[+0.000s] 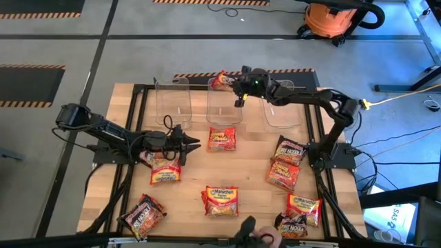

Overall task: Sort Maruchan noodles
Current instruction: Put the red noodle pack into the middle transparent bin

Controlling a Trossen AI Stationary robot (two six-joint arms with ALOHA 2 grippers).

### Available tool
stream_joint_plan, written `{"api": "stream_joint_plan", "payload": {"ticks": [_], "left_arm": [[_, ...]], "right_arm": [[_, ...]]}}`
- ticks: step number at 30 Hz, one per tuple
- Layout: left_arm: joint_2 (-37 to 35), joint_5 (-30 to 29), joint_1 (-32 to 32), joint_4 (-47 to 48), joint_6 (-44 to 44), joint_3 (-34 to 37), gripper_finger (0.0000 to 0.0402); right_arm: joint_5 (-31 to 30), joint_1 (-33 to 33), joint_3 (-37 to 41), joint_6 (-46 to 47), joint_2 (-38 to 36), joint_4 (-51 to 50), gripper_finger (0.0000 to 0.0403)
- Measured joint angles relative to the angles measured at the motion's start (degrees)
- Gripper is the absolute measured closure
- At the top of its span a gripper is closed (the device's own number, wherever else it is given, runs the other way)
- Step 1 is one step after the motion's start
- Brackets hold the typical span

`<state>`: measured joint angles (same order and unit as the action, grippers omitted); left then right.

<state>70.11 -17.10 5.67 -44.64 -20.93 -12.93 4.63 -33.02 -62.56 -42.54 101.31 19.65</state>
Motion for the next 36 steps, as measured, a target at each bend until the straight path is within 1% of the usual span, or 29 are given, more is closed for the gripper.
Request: {"api": "stream_joint_plan", "payload": {"ticks": [5,8,17,26,30,36], "left_arm": [[0.00,0.00,0.00,0.00,-0.02,0.00,0.0296],[0.00,-0.02,0.00,0.00,-0.04,0.00,0.0296],[0.00,-0.33,0.00,0.04,-0.04,0.00,0.0296],[0.00,-0.15,0.00,0.02,-0.08,0.00,0.0296],[0.00,0.50,0.02,0.02,-0.13,0.00,0.0296],[0.00,0.50,0.02,0.02,-0.11,0.00,0.0296]], "right_arm": [[-0.36,-1.13,-3.47,-1.22,5.55,-1.64,0.0403],[-0.76,-1.18,-5.61,-1.51,7.48,-6.39,0.0403],[-2.48,-1.18,-6.19,-3.80,8.19,-11.88,0.0403],[-2.75,-1.14,-6.21,-4.09,9.55,-11.80,0.0401],[-3.68,-1.14,-6.21,-4.43,10.95,-12.12,0.0386],[-3.70,-1.09,-6.21,-4.44,11.61,-11.65,0.0342]]}}
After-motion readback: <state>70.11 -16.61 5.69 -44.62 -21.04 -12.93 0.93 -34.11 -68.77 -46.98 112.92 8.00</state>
